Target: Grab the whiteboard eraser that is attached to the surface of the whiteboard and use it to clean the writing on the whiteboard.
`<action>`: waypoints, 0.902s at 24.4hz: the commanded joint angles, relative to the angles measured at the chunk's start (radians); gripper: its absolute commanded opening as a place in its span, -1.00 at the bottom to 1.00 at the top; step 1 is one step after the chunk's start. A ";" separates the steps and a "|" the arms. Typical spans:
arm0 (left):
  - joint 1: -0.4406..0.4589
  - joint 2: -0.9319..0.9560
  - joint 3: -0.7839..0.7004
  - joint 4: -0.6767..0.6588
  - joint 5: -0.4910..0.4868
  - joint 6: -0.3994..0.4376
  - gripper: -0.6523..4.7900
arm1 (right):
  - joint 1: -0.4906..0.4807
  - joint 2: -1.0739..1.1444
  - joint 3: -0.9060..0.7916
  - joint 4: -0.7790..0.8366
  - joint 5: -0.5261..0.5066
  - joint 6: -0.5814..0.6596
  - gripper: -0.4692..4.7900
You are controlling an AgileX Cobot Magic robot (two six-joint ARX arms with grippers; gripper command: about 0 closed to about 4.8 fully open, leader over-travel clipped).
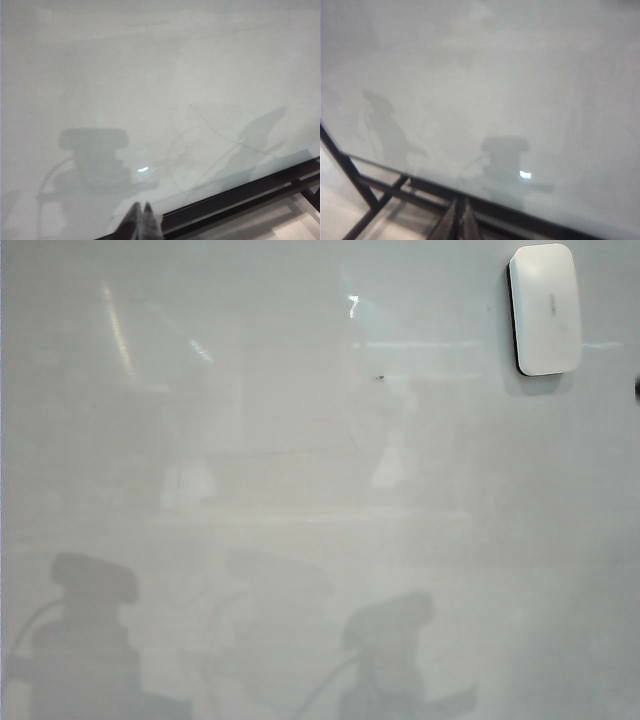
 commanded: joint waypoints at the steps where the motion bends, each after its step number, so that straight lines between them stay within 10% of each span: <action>1: 0.000 0.000 0.005 -0.003 0.006 -0.041 -0.78 | 0.001 -0.001 -0.029 0.022 -0.010 0.002 -0.82; 22: 0.000 0.000 0.005 -0.004 0.006 -0.041 -0.78 | -0.016 -0.002 -0.058 0.008 0.036 -0.030 -0.82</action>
